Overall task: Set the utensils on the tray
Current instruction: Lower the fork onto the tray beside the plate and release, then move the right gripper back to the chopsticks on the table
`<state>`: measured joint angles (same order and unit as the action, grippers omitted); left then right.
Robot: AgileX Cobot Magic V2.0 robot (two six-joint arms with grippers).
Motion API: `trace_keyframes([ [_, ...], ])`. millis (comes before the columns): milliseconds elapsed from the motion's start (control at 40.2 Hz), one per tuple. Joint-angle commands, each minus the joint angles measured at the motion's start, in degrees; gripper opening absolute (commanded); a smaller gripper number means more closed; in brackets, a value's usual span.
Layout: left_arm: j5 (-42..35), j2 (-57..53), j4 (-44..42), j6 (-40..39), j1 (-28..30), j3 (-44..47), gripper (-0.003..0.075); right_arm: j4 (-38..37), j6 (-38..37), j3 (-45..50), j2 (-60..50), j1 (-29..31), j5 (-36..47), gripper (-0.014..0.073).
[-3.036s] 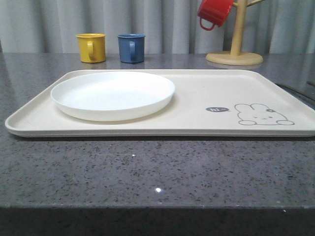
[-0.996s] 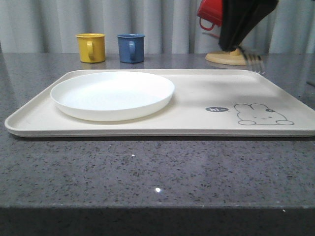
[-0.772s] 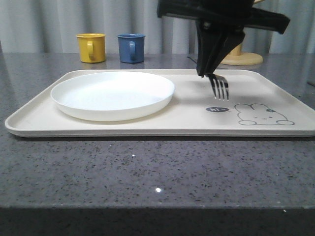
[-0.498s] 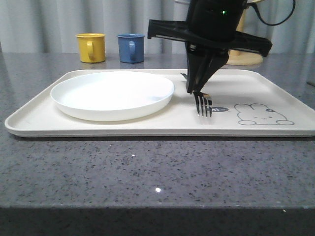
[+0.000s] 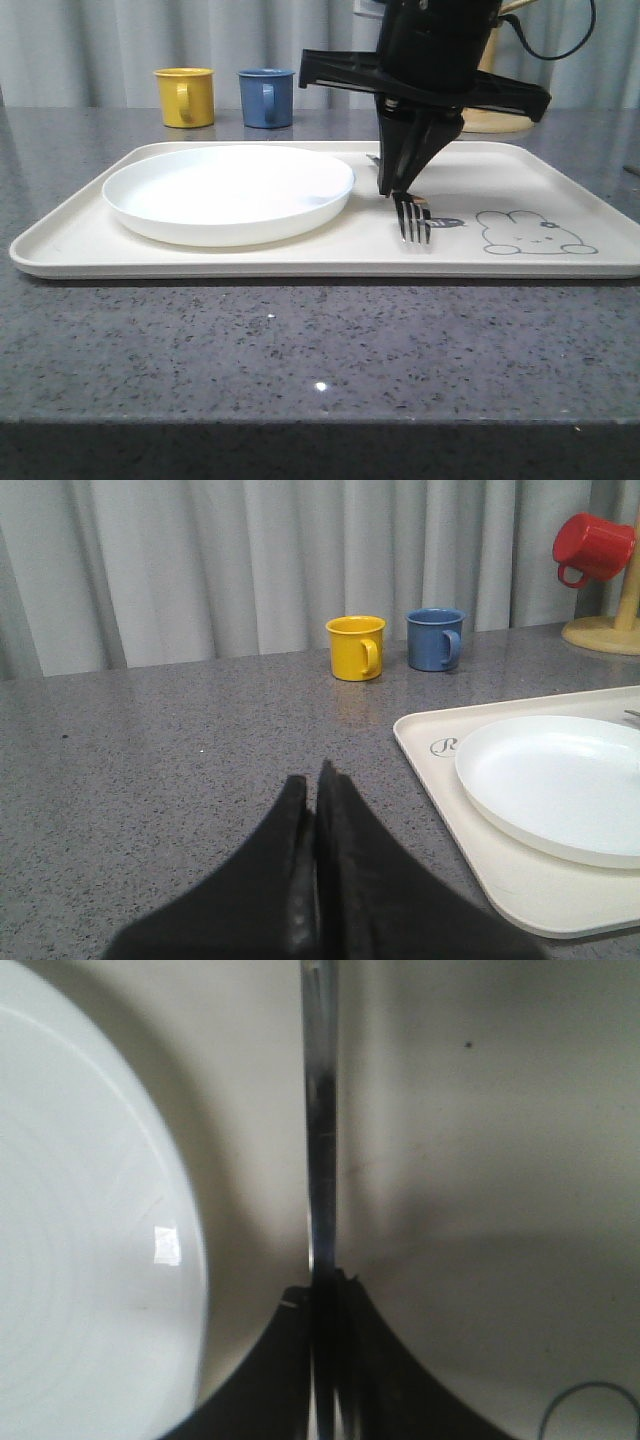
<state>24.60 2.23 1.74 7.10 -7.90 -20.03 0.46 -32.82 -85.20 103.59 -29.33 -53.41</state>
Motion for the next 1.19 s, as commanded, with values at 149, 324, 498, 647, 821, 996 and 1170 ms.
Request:
trace_keyframes([
  [149, -4.9, 0.7, 0.6, -0.5, 0.0, -1.6, -0.0018, -0.1, 0.0, -1.9, -1.0, 0.2, -0.2, 0.0049],
  [324, -4.9, 0.7, 0.6, -0.5, 0.0, -1.6, -0.0018, 0.9, 0.0, -1.9, -0.8, 0.2, -0.3, 0.0095],
  [498, -4.9, 0.7, 0.6, -0.5, 0.0, -1.6, -0.0018, 1.1, 0.0, -2.0, -0.8, 0.2, -0.3, 0.0239],
  [647, -4.9, 0.7, 0.6, -0.5, 0.0, -1.6, -0.0018, 0.7, 0.0, -3.2, -1.1, 0.2, -1.7, 0.0294],
  [821, -4.9, 0.7, 0.6, -0.5, 0.0, -1.6, -0.0018, -1.6, 0.0, -6.4, -1.5, 0.7, -5.2, 0.0294],
  [996, -4.9, 0.7, 0.6, -0.5, 0.0, -1.6, -0.0018, -2.2, 0.0, -10.0, -1.5, 1.0, -9.0, 0.0294],
  [1170, -4.9, 0.7, 0.6, -0.5, 0.0, -1.6, -0.0018, -2.4, 5.5, -14.0, -1.7, 1.0, -13.9, 0.0294],
])
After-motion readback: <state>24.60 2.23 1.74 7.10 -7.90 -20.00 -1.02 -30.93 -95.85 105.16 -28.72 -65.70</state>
